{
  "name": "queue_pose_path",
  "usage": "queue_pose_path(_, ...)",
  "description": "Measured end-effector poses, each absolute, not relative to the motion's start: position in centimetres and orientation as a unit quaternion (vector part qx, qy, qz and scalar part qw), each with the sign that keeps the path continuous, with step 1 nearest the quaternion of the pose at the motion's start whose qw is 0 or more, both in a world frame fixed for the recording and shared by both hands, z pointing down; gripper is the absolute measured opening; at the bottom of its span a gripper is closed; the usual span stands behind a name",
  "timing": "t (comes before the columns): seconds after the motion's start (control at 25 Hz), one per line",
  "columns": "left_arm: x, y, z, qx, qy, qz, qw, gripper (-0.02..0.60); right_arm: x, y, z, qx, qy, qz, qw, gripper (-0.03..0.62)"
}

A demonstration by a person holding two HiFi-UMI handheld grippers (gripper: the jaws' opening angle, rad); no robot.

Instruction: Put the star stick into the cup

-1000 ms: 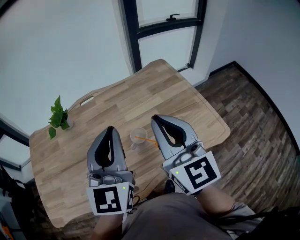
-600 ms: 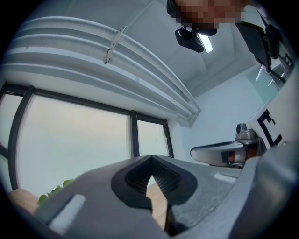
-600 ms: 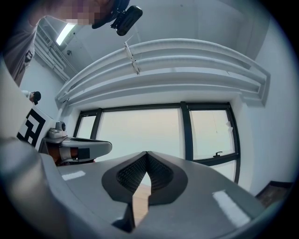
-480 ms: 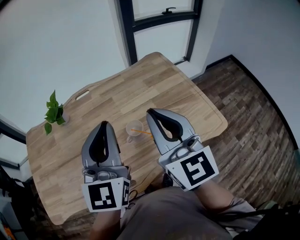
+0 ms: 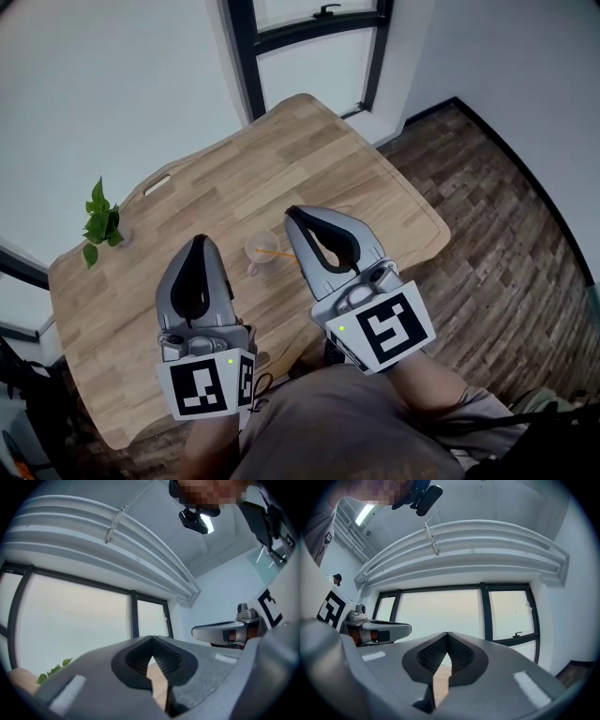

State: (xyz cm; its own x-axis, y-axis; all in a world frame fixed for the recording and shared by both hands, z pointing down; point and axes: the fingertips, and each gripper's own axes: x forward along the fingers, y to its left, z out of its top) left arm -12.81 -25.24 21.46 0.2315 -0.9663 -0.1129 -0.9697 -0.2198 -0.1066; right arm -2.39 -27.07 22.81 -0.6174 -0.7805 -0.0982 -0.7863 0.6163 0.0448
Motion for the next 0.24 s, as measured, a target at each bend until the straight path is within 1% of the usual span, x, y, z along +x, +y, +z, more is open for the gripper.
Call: queue_pose_path(0.24,-12.72,-25.19,21.44,-0.783,0.617,0.011,0.078,0.000,-2.36,-26.99,22.82,-0.437,0.898,0.042,0.036,0.025)
